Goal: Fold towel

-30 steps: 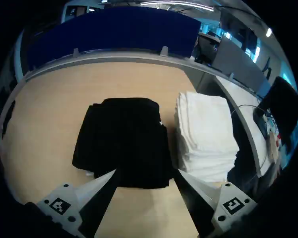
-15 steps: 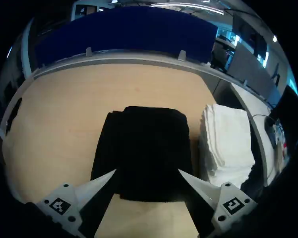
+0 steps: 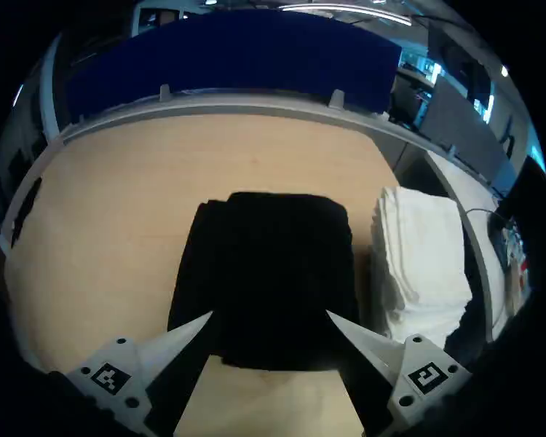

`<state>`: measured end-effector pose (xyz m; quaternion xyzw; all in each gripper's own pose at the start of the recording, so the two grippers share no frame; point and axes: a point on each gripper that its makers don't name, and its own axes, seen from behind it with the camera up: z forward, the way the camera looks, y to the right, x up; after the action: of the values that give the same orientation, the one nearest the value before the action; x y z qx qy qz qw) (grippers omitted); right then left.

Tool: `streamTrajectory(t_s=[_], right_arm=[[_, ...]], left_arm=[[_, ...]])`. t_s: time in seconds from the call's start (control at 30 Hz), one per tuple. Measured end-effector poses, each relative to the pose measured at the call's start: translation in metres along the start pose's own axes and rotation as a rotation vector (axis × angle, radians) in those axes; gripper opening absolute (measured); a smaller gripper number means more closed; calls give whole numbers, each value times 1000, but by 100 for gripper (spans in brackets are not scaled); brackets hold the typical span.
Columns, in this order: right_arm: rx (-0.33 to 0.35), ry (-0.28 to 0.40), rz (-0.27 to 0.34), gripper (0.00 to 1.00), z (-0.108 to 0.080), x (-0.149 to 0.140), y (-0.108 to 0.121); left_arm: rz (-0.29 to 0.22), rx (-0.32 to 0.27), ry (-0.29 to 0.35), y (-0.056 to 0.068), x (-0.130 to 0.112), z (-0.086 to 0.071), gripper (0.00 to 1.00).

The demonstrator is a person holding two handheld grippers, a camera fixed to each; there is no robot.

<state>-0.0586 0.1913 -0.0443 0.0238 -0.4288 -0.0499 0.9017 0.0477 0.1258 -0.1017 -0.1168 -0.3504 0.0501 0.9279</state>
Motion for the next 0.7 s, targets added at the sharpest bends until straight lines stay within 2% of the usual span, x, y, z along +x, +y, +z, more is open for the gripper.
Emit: streamTrajectory(t_s=[0.1, 0.3, 0.5, 0.7], right_arm=[[5, 38, -2, 100, -2, 23, 3], [12, 67, -8, 100, 7, 58, 9], [21, 64, -25, 100, 22, 73, 11], [35, 34, -27, 100, 40, 75, 9]], left_arm=[[-1, -1, 0, 1, 1, 1, 91], [1, 7, 1, -1, 1, 0, 91], [-12, 18, 2, -5, 1, -2, 91], [-21, 38, -3, -11, -2, -4, 91]])
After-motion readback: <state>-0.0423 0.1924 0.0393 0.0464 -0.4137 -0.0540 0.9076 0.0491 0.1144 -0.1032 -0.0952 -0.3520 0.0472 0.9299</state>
